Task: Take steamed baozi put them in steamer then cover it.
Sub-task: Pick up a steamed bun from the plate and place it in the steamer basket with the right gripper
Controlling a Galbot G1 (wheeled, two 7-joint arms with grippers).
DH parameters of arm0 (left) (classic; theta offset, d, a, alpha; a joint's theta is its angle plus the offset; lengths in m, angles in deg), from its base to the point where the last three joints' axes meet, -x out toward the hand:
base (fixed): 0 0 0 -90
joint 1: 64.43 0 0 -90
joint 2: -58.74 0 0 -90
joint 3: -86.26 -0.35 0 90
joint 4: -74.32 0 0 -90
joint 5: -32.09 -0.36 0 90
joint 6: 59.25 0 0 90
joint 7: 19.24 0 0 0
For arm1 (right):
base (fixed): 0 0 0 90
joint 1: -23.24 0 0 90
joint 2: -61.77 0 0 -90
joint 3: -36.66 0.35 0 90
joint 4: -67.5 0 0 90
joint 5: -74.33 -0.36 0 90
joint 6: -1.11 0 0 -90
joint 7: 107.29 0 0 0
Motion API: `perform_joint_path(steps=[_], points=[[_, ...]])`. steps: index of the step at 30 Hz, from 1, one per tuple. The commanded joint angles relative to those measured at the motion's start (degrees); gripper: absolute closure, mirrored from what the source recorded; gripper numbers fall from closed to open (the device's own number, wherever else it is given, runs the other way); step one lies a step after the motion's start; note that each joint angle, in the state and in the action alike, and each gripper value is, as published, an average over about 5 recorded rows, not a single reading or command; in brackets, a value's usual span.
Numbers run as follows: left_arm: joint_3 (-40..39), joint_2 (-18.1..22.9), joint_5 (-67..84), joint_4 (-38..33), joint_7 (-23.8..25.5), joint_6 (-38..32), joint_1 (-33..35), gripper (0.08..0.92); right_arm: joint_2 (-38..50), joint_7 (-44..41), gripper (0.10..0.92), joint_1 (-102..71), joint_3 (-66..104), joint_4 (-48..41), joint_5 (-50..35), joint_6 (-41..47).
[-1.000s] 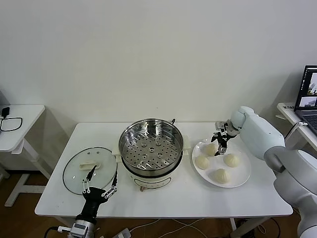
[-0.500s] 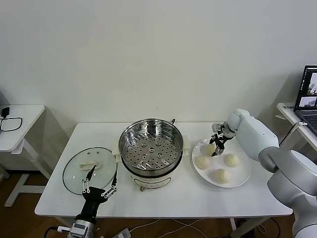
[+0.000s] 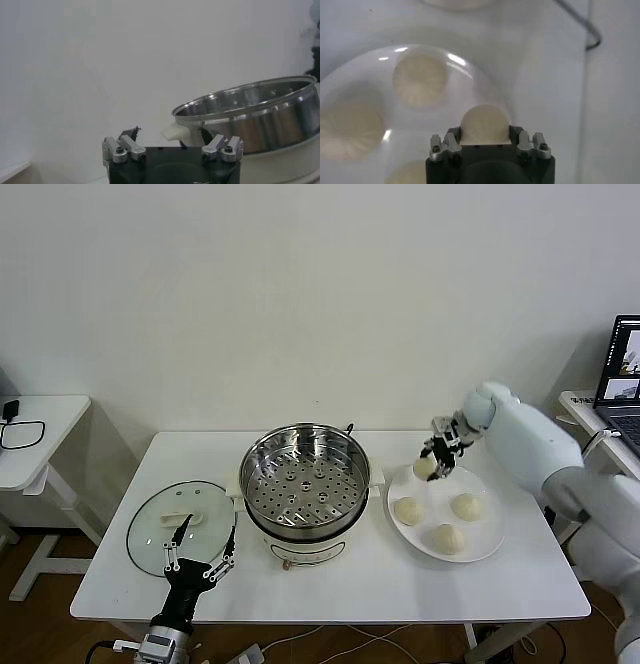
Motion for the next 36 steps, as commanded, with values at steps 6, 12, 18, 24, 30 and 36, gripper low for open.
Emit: perform_joint_path(steps=[6, 12, 18, 24, 30, 36], points=[[0.0, 0.0, 0.0, -0.5, 0.0, -0.1, 0.4, 0.177, -1.8, -0.5, 0.368, 16.2, -11.8, 24.0, -1.1, -16.9], [0.0, 0.1, 0.0, -0.6, -0.1, -0.1, 0.5, 0.177, -8.1, -0.5, 0.372, 15.5, -12.4, 25.2, 4.4, -19.9], [0.2, 0.1, 0.3, -0.6, -0.1, -0.2, 0.4, 0.177, -14.6, -0.3, 0.371, 11.0, -12.3, 20.9, 10.2, -21.0], [0.5, 0.1, 0.5, -0.5, -0.2, -0.5, 0.6, 0.177, -19.9, 0.3, 0.372, 6.8, -11.0, 12.8, 16.1, -21.9], [0.8, 0.0, 0.7, -0.5, -0.3, -0.6, 0.6, 0.177, -23.3, 0.8, 0.372, 3.9, -9.0, 6.1, 20.5, -22.9], [0.8, 0.1, 0.8, -0.1, -0.3, -0.8, 0.4, 0.177, -25.3, 1.9, 0.371, 1.8, -7.6, 2.0, 22.5, -23.8]])
